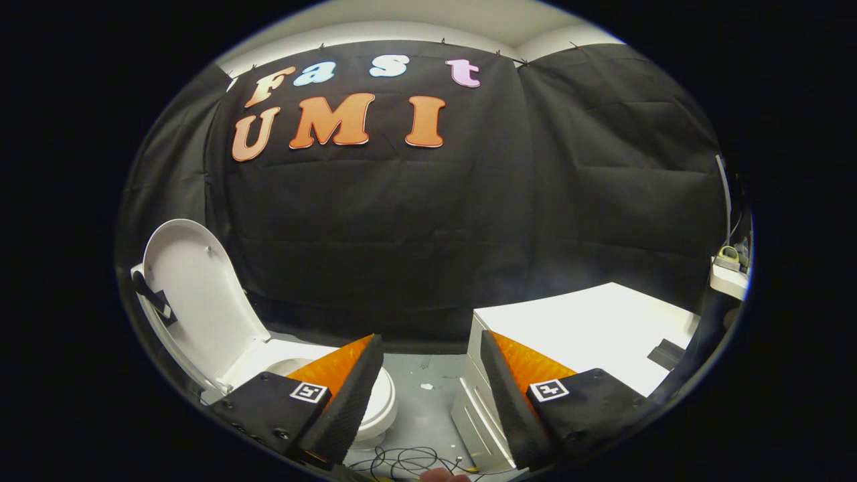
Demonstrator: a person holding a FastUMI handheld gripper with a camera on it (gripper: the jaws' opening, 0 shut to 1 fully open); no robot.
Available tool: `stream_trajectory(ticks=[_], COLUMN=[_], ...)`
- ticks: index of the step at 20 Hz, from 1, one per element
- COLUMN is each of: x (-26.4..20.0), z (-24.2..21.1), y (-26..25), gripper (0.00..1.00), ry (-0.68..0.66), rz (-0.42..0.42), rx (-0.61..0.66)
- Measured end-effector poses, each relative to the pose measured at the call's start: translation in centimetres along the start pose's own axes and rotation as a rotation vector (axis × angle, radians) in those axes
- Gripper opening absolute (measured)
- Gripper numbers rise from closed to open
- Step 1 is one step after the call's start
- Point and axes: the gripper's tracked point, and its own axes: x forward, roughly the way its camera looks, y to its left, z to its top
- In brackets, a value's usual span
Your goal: Open the toilet lid.
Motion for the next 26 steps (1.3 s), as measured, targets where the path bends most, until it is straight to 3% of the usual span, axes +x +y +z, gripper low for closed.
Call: stream_trajectory(ticks=[26], x=[0.52], z=[-0.9], y=[-1.01], gripper=[0.94], ry=[0.045], rz=[-0.039], rx=[0.002])
